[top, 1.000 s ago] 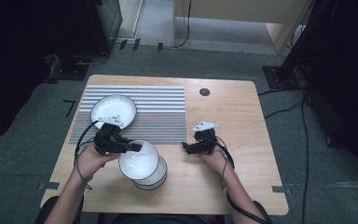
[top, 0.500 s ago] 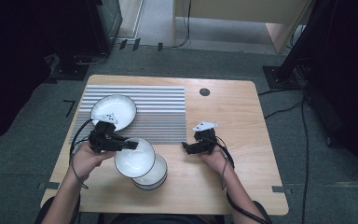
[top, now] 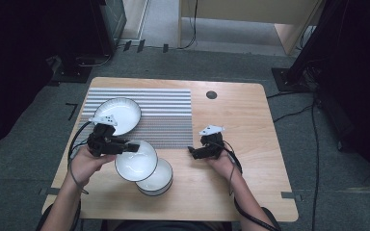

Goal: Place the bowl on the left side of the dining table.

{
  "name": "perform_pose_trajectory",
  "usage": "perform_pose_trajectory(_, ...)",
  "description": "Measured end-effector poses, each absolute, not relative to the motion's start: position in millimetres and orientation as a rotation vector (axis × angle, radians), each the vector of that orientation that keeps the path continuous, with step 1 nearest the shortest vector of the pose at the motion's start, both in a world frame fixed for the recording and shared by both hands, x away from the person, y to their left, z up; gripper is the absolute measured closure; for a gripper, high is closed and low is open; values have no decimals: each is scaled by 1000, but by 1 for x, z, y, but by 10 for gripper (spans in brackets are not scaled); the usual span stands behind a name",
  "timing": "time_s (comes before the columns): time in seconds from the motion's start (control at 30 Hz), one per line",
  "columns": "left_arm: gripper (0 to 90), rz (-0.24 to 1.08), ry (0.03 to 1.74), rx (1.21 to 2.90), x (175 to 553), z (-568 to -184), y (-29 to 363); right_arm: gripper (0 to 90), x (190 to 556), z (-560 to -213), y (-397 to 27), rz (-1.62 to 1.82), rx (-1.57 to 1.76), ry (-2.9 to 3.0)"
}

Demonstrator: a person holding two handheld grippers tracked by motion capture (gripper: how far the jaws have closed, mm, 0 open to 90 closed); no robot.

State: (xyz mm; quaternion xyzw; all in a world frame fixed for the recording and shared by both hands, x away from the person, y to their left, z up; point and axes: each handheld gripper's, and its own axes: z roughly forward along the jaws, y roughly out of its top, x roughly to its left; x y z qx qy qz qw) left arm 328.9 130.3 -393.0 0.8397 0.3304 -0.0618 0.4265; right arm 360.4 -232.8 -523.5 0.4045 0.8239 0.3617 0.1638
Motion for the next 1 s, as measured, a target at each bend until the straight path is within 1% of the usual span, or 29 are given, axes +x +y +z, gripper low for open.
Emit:
perform_pose_trajectory(0.47,765,-146,842,2082,328,-385,143,84,360,-523,-233,1032,1153,2349)
perform_pose_trajectory(1.0,759,-136,890,2056,333,-387,162,84,360,-524,-233,1031,1152,2349)
